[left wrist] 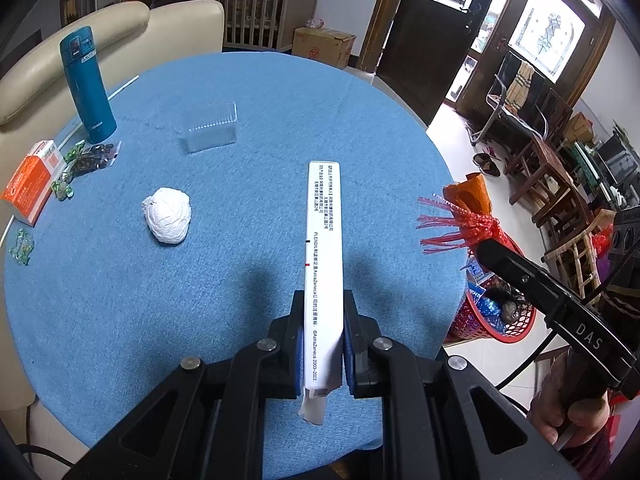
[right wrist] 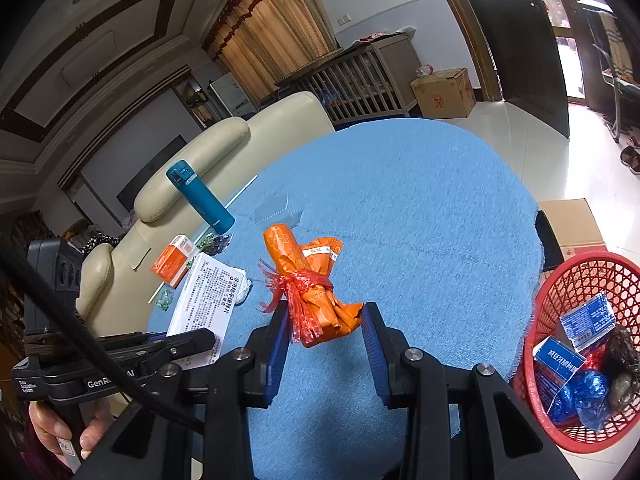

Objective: Collect trash
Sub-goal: 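Lift the orange bag and white box with both tools above the table, then carry both items over the red wastebasket and open both tools to drop them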

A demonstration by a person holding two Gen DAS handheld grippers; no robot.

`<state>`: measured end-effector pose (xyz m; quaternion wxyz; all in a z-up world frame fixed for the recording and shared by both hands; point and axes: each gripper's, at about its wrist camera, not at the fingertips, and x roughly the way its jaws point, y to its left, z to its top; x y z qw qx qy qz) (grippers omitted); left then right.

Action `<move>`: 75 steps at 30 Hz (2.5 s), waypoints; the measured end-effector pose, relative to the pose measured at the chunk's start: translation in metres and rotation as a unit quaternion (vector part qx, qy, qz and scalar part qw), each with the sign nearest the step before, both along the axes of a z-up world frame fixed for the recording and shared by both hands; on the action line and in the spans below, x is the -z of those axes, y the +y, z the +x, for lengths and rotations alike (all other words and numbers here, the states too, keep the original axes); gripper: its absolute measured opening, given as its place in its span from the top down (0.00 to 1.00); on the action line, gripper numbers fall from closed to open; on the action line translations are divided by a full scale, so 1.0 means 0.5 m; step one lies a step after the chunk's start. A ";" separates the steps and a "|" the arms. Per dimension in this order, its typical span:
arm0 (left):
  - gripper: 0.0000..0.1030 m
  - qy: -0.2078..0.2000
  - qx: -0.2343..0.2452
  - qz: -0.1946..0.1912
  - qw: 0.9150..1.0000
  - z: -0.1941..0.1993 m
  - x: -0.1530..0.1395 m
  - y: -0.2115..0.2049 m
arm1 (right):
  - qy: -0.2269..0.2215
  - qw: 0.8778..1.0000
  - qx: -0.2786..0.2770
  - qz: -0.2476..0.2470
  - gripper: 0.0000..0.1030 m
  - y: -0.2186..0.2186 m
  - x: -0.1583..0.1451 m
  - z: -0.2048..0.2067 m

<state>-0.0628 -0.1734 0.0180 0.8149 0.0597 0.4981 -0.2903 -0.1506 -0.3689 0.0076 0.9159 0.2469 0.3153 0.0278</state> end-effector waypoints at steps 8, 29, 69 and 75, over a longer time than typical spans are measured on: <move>0.84 -0.013 0.022 0.011 1.000 -0.021 -0.016 -0.045 | -0.012 1.000 0.014 0.006 0.63 -0.029 -0.007 -0.022; 0.84 -0.118 0.140 0.079 0.980 -0.146 -0.071 -0.290 | -0.051 0.991 0.122 0.011 0.63 -0.224 -0.006 -0.174; 0.35 -0.191 0.255 0.090 0.944 -0.300 -0.046 -0.568 | -0.014 0.957 0.259 0.132 0.44 -0.460 0.120 -0.381; 0.35 -0.178 0.237 0.103 0.950 -0.266 -0.026 -0.528 | 0.001 0.955 0.263 0.135 0.36 -0.462 0.135 -0.381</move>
